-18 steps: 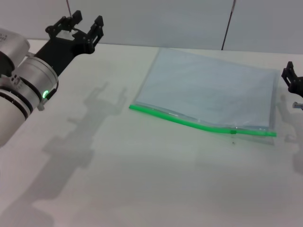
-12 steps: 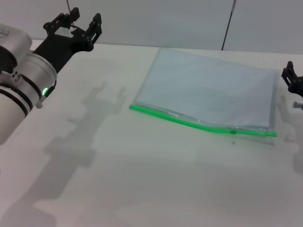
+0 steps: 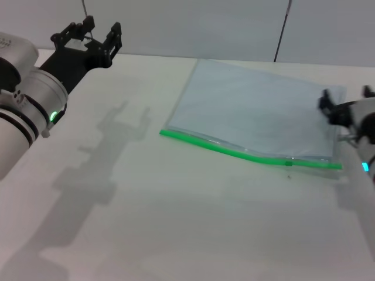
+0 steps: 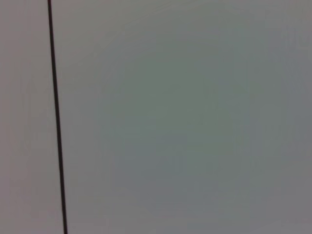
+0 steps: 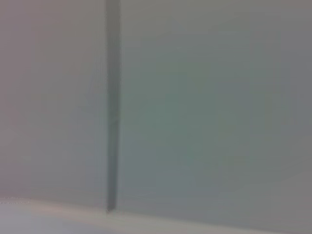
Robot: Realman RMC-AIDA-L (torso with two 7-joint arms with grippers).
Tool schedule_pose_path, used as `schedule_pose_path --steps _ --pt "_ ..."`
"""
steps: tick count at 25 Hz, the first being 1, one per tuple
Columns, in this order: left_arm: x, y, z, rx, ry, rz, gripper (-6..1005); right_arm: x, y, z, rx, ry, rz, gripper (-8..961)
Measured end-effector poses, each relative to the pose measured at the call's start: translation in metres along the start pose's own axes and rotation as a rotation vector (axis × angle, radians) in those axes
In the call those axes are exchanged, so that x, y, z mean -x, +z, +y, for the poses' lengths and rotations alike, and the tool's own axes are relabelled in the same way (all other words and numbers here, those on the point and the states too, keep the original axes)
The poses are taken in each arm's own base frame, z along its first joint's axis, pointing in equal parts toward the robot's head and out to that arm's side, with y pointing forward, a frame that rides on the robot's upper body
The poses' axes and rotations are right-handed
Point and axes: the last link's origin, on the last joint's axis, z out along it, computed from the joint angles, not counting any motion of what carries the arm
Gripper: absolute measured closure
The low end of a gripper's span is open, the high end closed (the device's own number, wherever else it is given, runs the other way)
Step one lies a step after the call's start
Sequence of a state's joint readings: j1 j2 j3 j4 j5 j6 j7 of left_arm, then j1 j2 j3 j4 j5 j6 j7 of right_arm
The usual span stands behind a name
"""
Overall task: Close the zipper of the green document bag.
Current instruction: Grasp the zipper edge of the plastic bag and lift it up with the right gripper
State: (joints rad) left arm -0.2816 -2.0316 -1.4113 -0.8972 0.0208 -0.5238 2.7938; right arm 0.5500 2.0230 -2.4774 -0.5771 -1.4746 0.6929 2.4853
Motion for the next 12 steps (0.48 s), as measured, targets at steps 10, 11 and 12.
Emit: schedule_pose_path --steps 10,11,12 --pt "0.001 0.0 -0.002 -0.006 -0.014 -0.017 436 0.027 -0.021 0.002 0.064 -0.128 -0.004 76" --pt "0.001 0.0 -0.002 -0.006 -0.016 -0.017 436 0.03 -0.022 0.001 0.077 -0.127 -0.007 76" --pt "0.001 0.0 -0.002 -0.006 -0.018 -0.017 436 0.032 -0.023 0.0 0.092 -0.128 -0.007 76"
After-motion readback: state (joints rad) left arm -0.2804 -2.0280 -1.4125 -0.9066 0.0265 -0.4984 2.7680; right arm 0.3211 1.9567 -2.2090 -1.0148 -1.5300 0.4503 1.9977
